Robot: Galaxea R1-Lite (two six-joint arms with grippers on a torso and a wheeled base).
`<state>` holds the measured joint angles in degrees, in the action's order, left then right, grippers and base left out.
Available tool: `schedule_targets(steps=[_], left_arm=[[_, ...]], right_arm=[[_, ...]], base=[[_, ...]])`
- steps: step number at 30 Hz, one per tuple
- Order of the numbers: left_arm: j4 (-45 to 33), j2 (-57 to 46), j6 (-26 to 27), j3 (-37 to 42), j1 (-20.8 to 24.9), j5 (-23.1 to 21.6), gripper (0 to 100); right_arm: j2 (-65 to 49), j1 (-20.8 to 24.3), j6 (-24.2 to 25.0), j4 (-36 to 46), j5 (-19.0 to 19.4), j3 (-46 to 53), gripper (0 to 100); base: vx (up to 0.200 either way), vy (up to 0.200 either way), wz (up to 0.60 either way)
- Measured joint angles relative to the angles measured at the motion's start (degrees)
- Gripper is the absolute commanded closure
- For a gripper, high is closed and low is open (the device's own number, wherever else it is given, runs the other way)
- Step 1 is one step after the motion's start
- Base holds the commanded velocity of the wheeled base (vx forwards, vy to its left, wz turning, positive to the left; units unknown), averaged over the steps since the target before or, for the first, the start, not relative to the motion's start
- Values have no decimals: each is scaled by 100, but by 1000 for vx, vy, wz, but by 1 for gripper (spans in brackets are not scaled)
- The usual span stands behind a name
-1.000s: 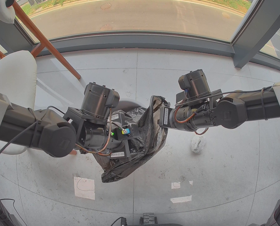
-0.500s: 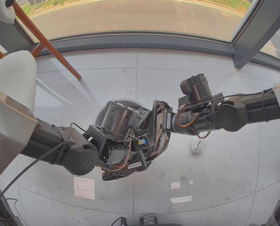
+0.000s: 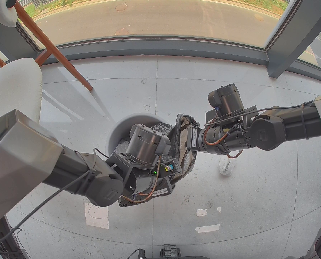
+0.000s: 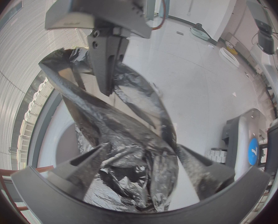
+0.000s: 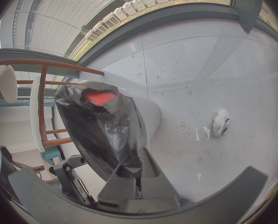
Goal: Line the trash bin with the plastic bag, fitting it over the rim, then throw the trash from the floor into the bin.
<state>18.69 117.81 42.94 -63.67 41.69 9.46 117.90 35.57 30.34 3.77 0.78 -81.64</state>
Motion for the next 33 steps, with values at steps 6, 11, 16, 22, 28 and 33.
schedule_targets(steps=[6,11,16,22,28,33], left_arm=[[137,62,-35,87,-160,26,100],[154,55,-232,34,-206,20,100],[61,-1,-383,-179,-217,20,100],[-955,-332,-402,-408,-294,28,100],[-1497,-720,-380,-766,-578,37,100],[-1554,-894,-293,-986,-1017,26,100]], right_arm=[[-23,-2,-12,2,-2,-6,100],[-48,-51,-24,4,0,50,100],[-67,-134,-163,-29,4,218,100],[-69,-230,-475,-699,45,460,100],[-39,-250,-612,-1715,85,647,100],[43,-239,-1009,-2423,102,691,100]], base=[[0,0,0],[0,0,0],[0,0,0],[0,0,0],[0,0,0],[0,0,0]])
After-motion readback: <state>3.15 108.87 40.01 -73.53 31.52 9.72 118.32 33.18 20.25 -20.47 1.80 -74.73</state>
